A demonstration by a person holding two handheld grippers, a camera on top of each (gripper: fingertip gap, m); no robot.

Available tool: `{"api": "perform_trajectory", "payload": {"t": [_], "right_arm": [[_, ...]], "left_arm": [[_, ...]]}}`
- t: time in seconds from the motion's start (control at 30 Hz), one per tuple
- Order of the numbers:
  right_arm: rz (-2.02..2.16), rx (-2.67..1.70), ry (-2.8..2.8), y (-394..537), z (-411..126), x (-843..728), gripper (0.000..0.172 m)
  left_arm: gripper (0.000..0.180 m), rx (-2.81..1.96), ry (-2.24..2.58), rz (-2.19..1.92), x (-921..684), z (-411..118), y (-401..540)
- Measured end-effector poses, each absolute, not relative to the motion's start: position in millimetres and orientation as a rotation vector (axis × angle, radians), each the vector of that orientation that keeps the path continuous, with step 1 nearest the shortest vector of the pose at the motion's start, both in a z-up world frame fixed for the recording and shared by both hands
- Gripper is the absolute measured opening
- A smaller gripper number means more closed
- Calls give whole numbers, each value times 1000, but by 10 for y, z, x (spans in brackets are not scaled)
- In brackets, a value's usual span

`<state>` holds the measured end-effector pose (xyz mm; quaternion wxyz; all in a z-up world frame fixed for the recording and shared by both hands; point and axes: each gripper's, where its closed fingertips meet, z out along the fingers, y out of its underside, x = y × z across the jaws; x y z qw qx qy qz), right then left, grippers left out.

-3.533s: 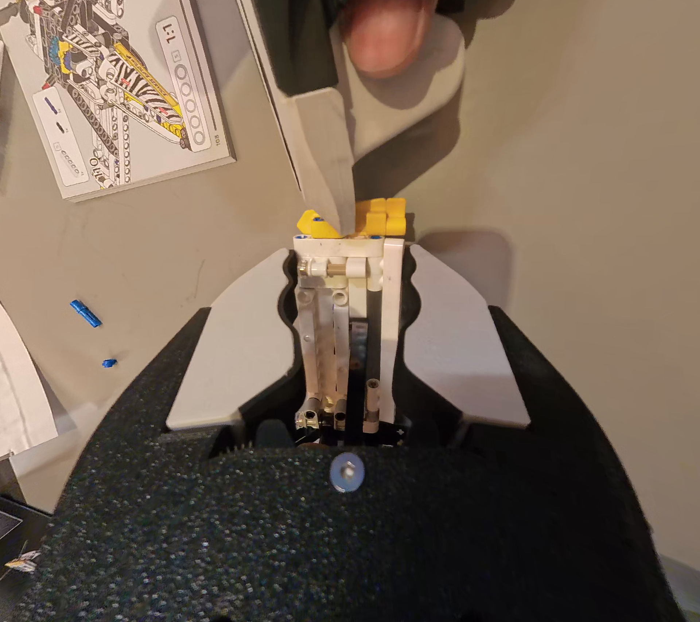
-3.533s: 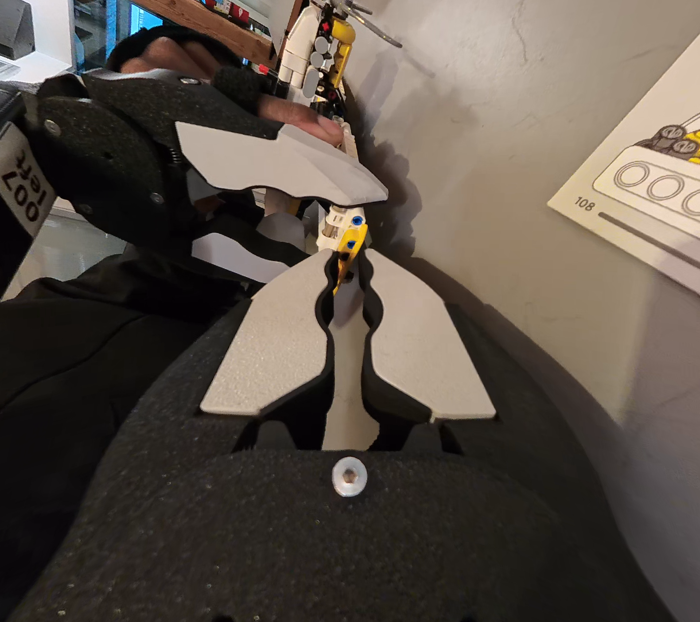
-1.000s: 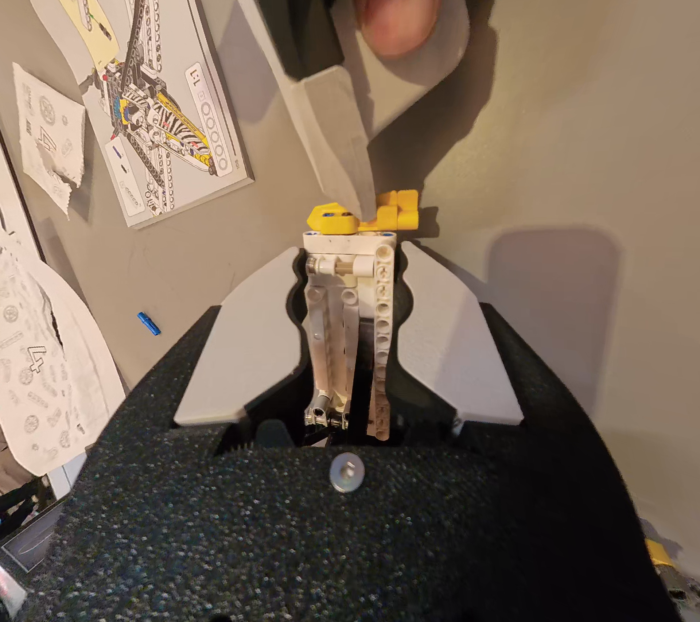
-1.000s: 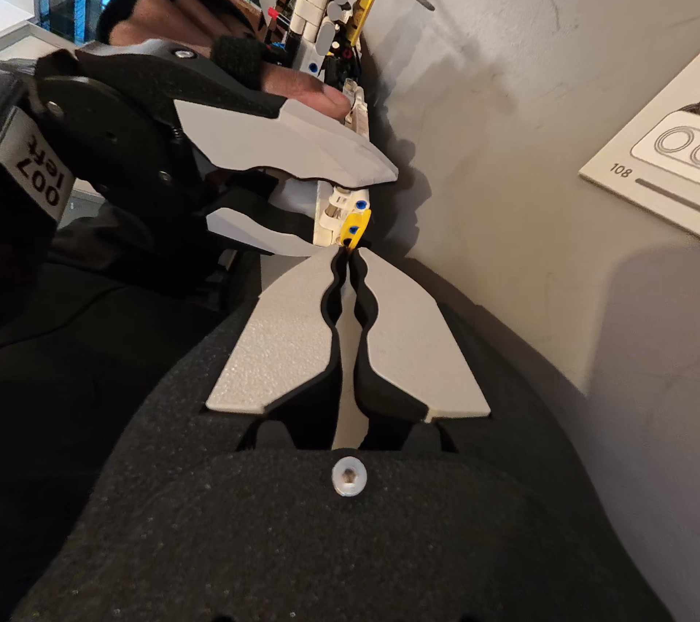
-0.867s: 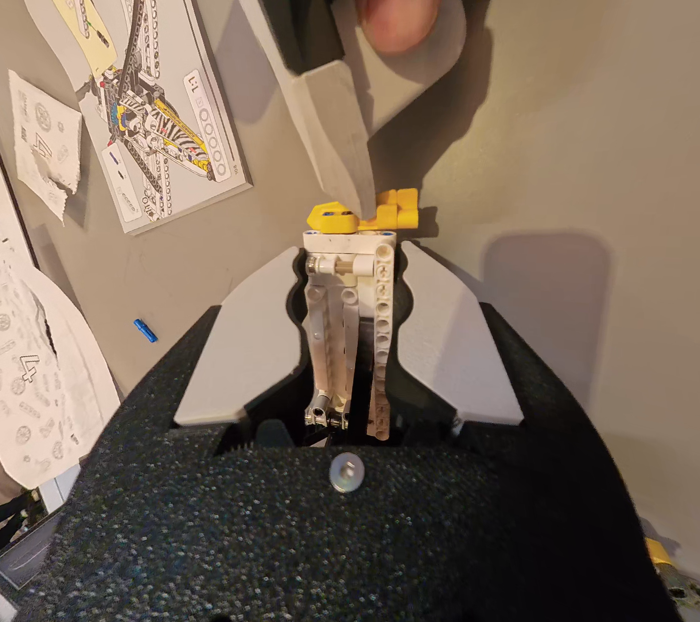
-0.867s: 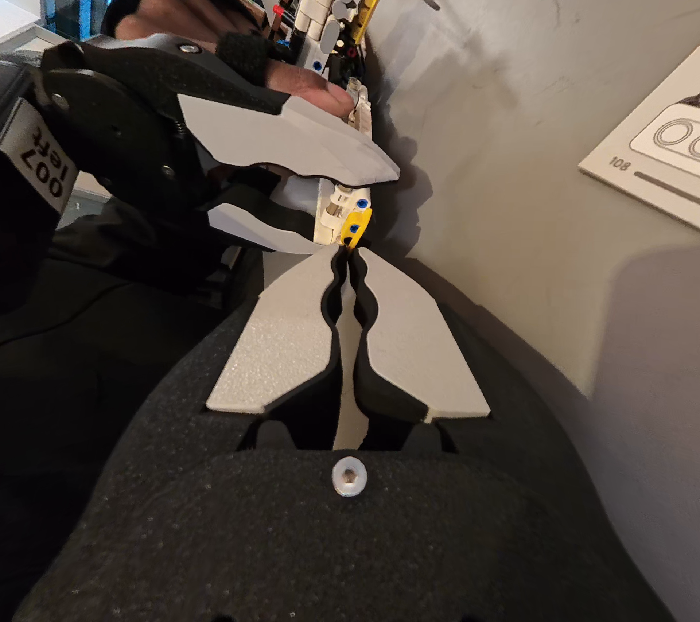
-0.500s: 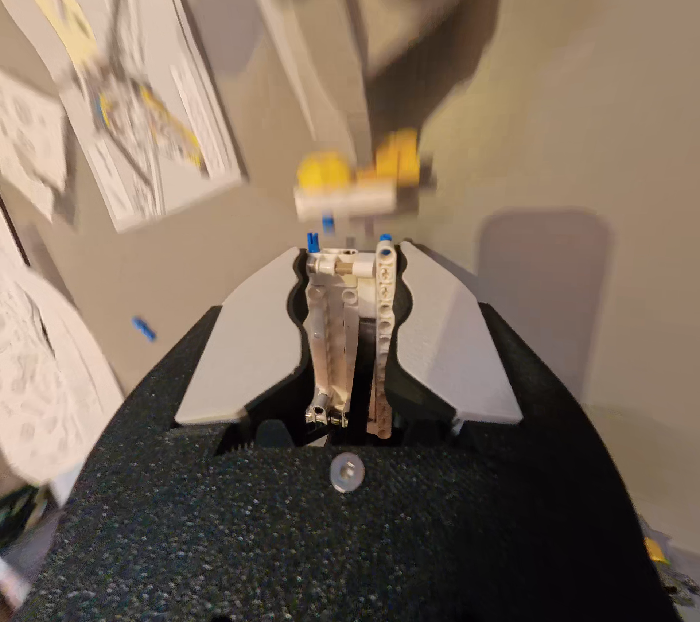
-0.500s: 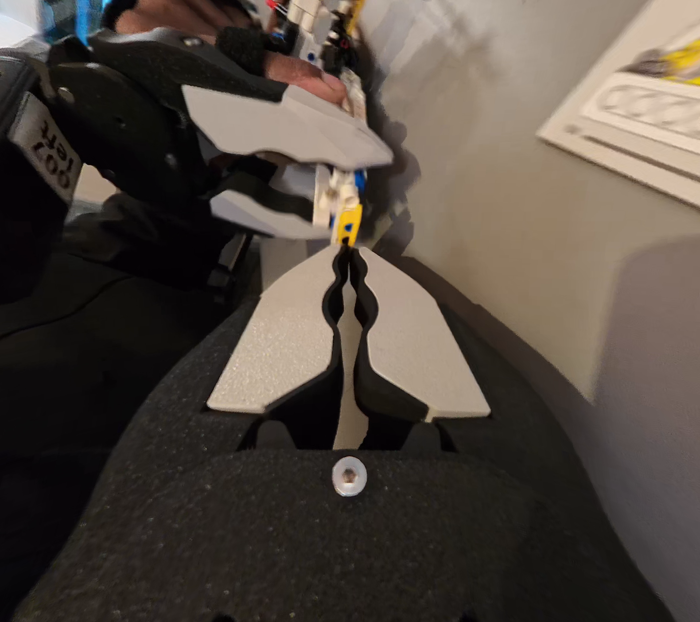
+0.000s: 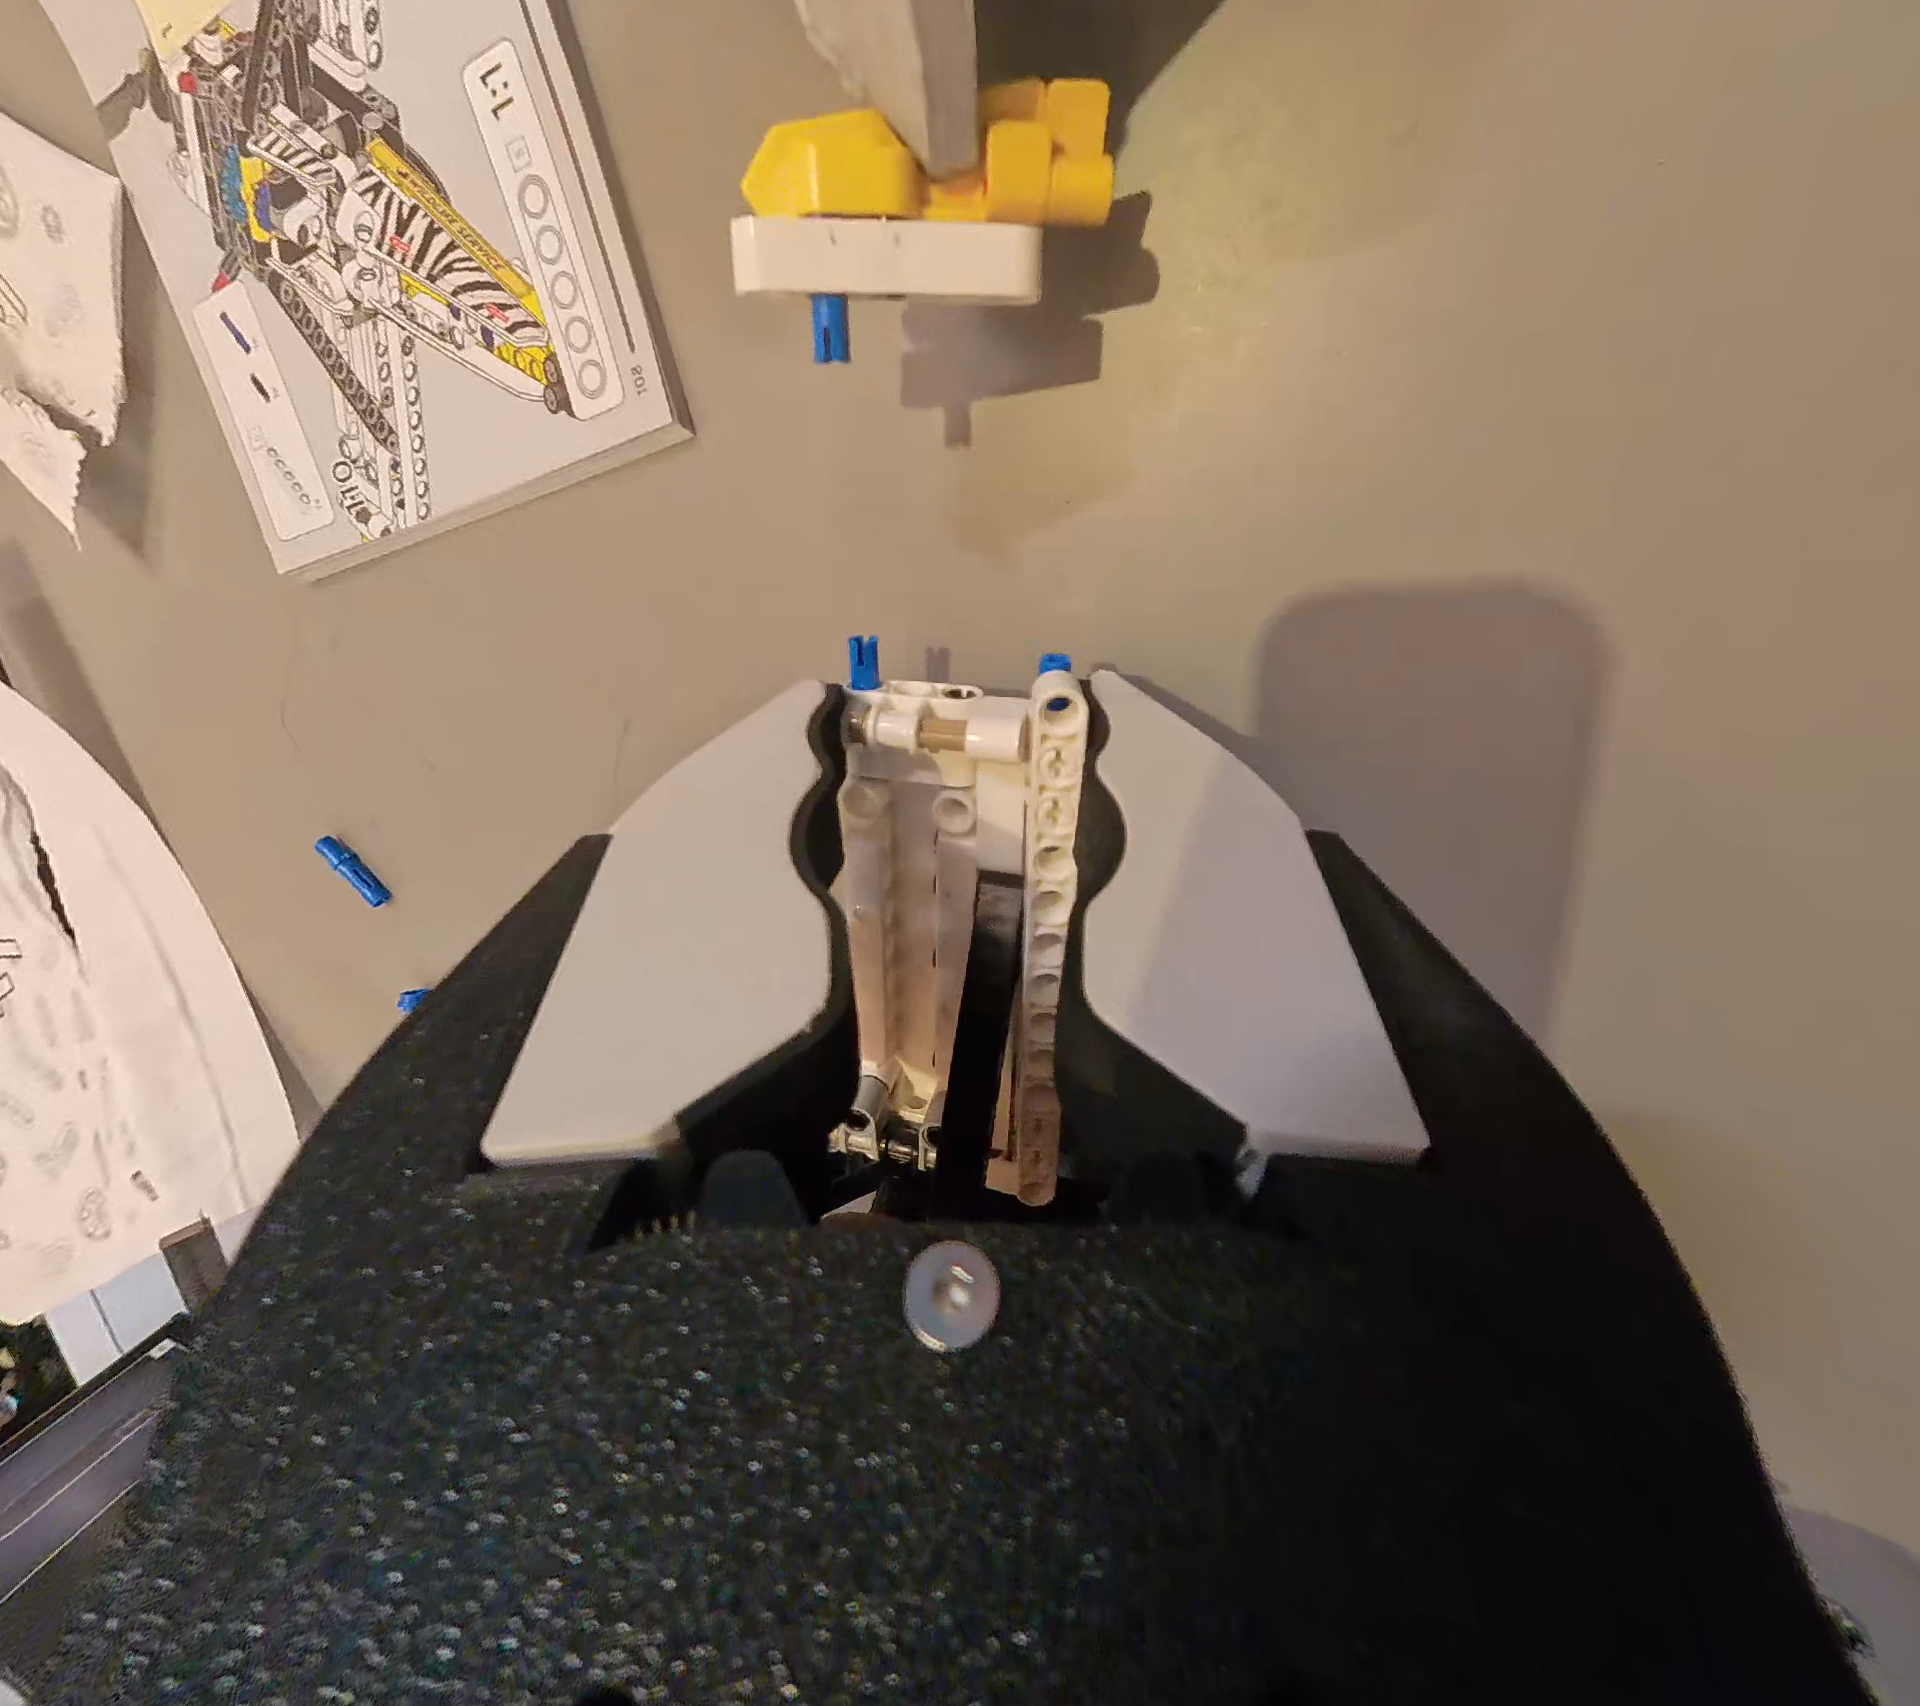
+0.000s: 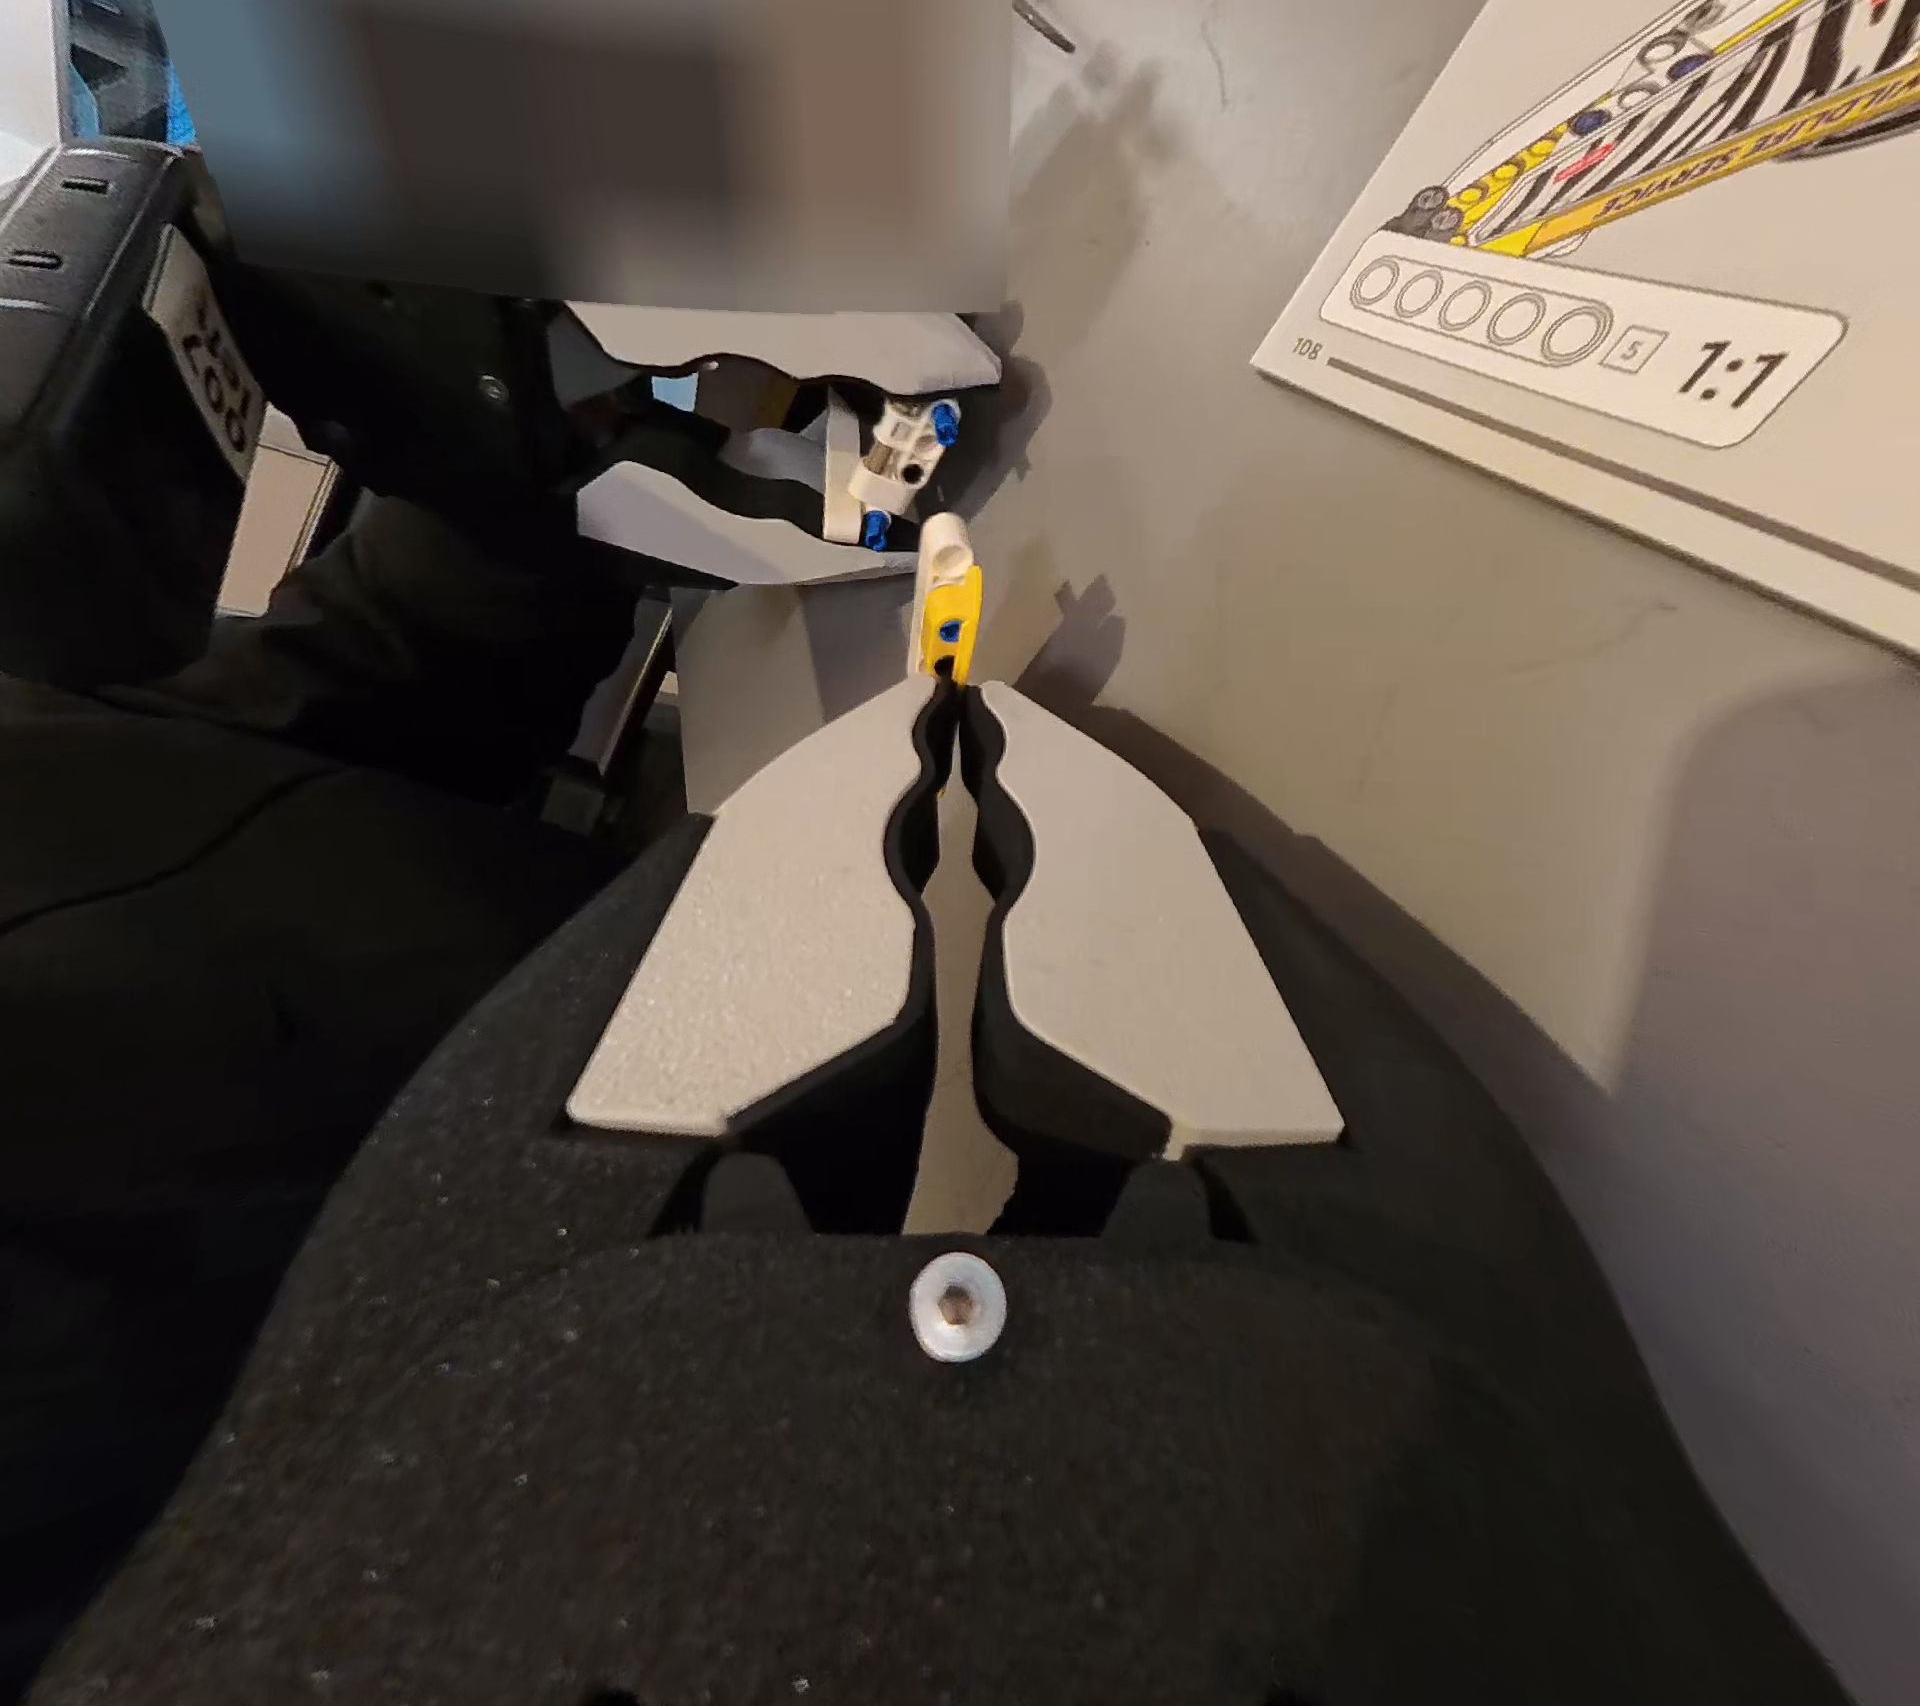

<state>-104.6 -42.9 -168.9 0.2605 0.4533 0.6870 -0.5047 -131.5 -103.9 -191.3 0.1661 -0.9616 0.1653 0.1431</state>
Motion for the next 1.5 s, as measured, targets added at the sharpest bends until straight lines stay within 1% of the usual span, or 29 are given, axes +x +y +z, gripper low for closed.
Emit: {"api": "perform_trajectory", "payload": {"t": [0.13,0.33,0.4,0.5,0.67,0.9,1.07,1.27,1.5], "right_arm": [[-1358,1218,1861,-441,-1690,-1034,2],[-1342,1198,1867,-513,-1695,-999,2],[-1345,1193,1864,-526,-1689,-994,2],[-1349,1192,1867,-530,-1686,-994,2],[-1369,1184,1857,-513,-1660,-1002,1],[-1416,1159,1842,-437,-1600,-1017,1],[-1474,1123,1802,-394,-1513,-989,1],[-1578,1032,1720,-354,-1336,-927,1],[-1591,995,1696,-381,-1292,-883,1]], "left_arm": [[39,-2724,454,406,-1306,-1917,-1037],[38,-2726,448,450,-1306,-1914,-1043],[42,-2730,442,476,-1322,-1904,-1054],[54,-2712,407,441,-1302,-1879,-1045],[58,-2583,249,284,-1189,-1728,-942],[55,-2353,-222,-56,-1084,-1512,-718],[54,-2174,-427,-268,-1056,-1356,-572],[44,-2041,-534,-434,-1054,-1276,-439],[32,-1982,-505,-574,-920,-1201,-343]]}}
